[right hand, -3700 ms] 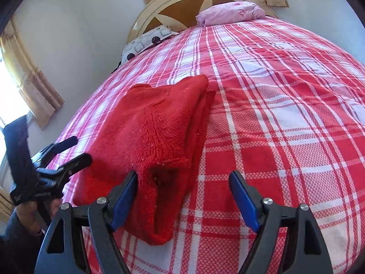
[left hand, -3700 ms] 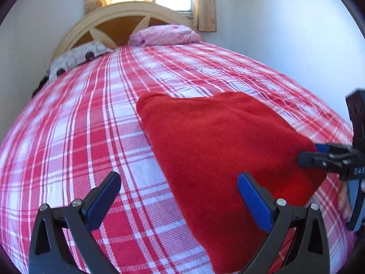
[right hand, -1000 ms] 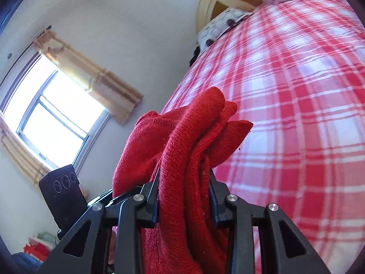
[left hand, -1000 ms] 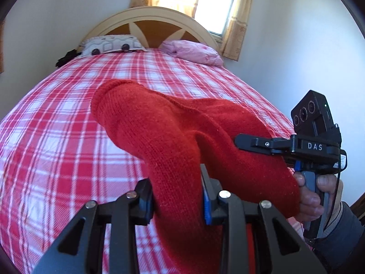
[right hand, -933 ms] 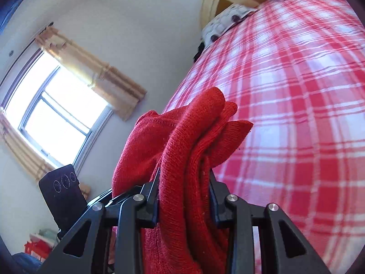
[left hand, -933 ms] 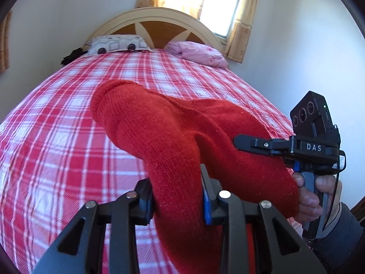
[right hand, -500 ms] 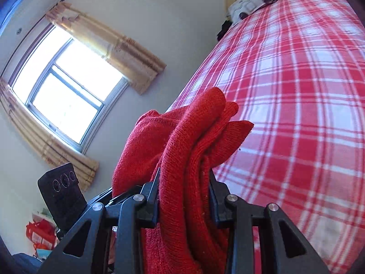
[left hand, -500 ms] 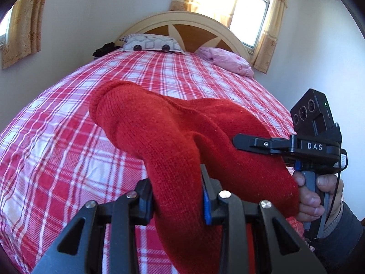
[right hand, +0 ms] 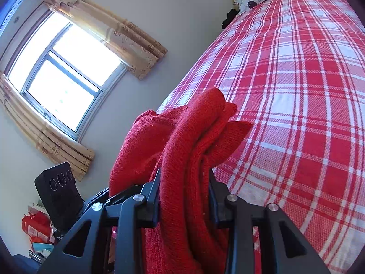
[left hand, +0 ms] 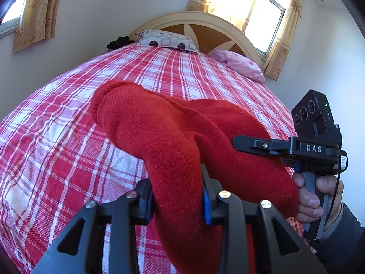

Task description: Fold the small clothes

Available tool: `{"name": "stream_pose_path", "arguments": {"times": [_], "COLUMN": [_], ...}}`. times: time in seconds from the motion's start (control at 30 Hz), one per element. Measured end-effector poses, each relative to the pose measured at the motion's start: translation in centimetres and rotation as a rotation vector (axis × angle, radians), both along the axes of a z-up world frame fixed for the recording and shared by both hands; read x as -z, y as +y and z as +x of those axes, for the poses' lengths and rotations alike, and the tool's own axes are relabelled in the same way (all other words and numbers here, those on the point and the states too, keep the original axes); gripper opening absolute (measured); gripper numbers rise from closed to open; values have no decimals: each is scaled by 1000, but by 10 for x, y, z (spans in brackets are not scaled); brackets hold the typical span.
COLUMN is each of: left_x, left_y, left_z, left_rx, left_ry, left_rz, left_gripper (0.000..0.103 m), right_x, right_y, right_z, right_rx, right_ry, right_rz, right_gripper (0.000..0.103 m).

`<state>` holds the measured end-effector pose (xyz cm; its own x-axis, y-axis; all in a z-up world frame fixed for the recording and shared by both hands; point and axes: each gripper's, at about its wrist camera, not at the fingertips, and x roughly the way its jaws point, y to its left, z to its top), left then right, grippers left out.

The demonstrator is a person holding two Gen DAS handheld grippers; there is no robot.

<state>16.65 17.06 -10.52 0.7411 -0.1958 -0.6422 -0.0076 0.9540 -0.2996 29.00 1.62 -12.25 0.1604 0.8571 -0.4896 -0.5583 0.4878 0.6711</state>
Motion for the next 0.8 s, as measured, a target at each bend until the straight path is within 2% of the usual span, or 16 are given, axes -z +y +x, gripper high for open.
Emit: {"name": "stream_pose_path", "arguments": {"times": [0.8], "left_x": [24], "left_y": [23], "left_z": [3], "left_rx": [-26], "left_ry": [59], "left_rz": [-46], "left_gripper": [33], "right_x": [20], "right_y": [30], "right_z": [13], "right_rx": [-11], "right_ry": [32], "right_rz": [-62], "right_gripper": [34]}}
